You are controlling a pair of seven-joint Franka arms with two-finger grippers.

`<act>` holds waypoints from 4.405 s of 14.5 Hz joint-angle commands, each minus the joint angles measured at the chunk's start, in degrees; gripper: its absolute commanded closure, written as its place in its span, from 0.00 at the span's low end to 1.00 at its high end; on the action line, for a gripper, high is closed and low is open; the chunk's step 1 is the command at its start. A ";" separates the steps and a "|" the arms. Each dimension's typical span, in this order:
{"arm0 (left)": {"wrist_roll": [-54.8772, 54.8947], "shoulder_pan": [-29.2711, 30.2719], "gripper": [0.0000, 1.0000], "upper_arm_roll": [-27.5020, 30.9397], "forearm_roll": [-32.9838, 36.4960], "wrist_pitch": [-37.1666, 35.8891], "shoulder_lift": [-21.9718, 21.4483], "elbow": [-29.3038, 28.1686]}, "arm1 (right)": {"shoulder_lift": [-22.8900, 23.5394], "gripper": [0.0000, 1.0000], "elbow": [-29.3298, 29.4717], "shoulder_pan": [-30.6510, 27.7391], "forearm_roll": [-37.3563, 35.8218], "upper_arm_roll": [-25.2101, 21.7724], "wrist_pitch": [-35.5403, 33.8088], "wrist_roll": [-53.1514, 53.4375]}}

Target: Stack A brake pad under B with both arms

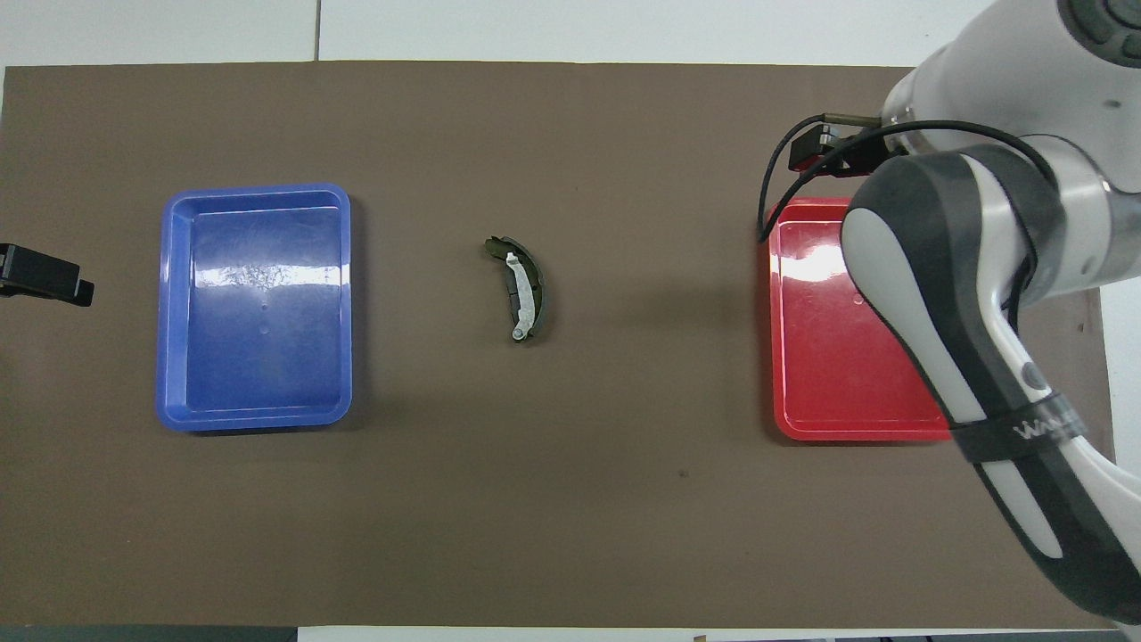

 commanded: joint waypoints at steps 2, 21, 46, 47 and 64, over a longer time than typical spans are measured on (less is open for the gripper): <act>0.42 0.44 0.01 -0.21 0.61 -0.49 -0.55 0.15 | -5.37 0.00 -2.51 -4.81 -0.96 0.92 -6.85 -3.18; 0.42 0.44 0.01 -0.21 0.61 -0.49 -0.55 0.15 | -15.84 0.00 -7.60 -15.02 0.27 4.87 -16.10 -10.84; 0.51 0.44 0.01 -0.21 0.61 -0.49 -0.55 0.15 | -16.19 0.00 -4.44 -14.41 -0.08 5.05 -19.00 -16.20; 0.42 0.44 0.01 -0.21 0.61 -0.49 -0.55 0.15 | -16.45 0.00 -4.53 -14.06 -0.25 4.79 -19.09 -16.20; 0.42 0.44 0.01 -0.21 0.61 -0.49 -0.55 0.15 | -16.36 0.00 -4.26 -9.31 -1.57 0.13 -20.14 -21.56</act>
